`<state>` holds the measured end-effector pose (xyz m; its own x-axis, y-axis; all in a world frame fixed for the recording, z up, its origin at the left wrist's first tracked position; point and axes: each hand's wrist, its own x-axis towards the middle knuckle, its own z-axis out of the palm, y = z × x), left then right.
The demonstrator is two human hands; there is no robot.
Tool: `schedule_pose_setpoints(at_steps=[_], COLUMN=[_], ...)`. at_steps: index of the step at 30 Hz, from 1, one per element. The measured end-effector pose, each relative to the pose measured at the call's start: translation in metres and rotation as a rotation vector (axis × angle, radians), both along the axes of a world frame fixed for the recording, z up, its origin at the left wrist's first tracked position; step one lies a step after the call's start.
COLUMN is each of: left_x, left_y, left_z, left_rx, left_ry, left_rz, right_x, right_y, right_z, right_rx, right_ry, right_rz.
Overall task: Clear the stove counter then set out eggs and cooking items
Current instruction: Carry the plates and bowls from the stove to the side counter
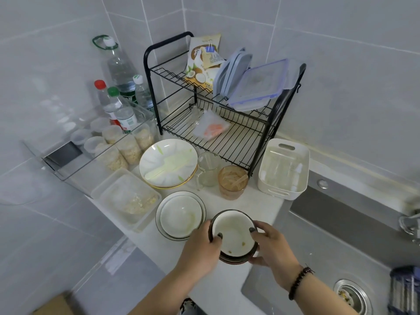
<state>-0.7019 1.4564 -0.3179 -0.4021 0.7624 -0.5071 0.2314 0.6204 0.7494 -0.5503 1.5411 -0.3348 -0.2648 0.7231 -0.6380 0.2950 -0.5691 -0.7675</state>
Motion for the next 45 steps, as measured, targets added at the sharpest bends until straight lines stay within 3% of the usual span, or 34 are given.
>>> schedule_pose_setpoints(at_steps=[9, 19, 32, 45], left_x=[-0.062, -0.109, -0.123, -0.129], left_y=[0.0, -0.013, -0.013, -0.012], left_z=[0.058, 0.04, 0.017, 0.01], left_rx=[0.066, -0.004, -0.067, -0.08], left_ry=[-0.046, -0.096, -0.017, 0.044], left_rz=[0.188, 0.285, 0.206, 0.181], right_x=[-0.061, -0.123, -0.139, -0.141], right_y=[0.015, 0.005, 0.003, 0.003], right_z=[0.051, 0.04, 0.018, 0.005], right_rx=[0.094, 0.081, 0.218, 0.239], right_ry=[0.091, 0.009, -0.177, -0.192], right_rz=[0.106, 0.185, 0.328, 0.344])
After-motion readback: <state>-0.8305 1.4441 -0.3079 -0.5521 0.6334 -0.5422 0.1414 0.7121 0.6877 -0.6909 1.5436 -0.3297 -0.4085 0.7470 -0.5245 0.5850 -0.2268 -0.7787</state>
